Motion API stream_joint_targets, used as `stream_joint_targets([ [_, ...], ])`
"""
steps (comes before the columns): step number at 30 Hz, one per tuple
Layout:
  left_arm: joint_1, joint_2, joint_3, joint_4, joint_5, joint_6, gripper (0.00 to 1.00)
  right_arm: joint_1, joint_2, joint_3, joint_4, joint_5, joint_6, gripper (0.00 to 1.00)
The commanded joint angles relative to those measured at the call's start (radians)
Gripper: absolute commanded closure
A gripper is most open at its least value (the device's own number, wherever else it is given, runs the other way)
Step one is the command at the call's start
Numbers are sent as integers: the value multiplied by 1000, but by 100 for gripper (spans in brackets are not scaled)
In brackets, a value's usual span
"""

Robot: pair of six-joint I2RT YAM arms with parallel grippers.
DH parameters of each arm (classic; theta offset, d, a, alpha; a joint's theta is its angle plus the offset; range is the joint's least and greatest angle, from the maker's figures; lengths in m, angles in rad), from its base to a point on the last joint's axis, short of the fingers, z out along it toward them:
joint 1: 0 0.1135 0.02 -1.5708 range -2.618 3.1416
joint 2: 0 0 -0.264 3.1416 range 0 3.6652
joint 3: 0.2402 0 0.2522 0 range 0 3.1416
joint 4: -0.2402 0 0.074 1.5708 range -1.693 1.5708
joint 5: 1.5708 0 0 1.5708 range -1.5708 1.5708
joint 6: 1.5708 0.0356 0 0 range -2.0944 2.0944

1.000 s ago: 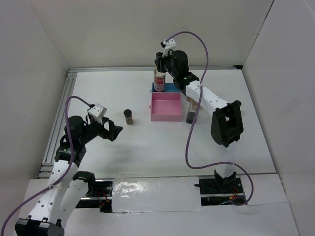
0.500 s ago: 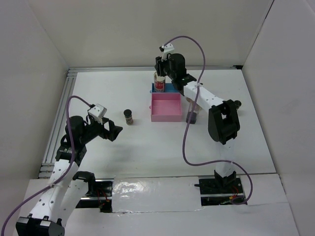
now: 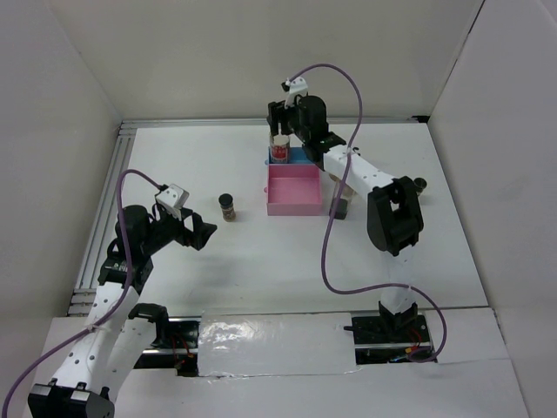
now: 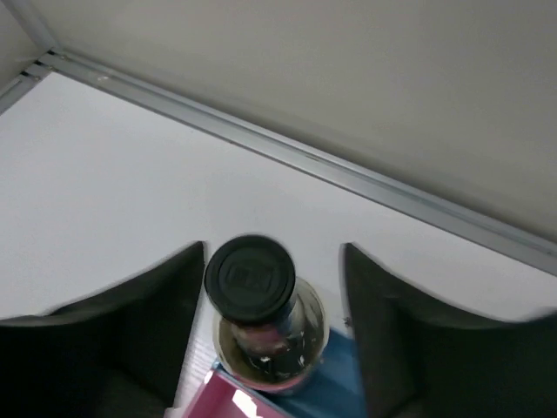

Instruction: Organize the condiment bottles

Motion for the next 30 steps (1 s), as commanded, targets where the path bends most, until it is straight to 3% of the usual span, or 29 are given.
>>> stream_joint_targets([
  [1,5,-4,0,38,9,11,1,6,-58,18,107,6,1,20],
  [5,6,-1,3,41,15,8,1,6,-70,51,57,9,-22,1],
  [19,5,-4,16,39,39,14,1,9,-280,107,-175,133,-66,0],
  [25,5,-22,32,16,53,7,1,-10,-422,137,-383,219,1,0],
  [27,6,-36,35,1,50,5,1,-25,-503,119,-472,207,7,8],
  [28,5,-45,33,-4,49,8,1,-34,-562,99,-554,198,0,35],
  [29,6,-48,32,-4,49,10,1,-34,-588,90,-555,198,4,35],
  [30,6,-53,29,-5,46,11,1,-36,-613,79,-578,223,12,45],
])
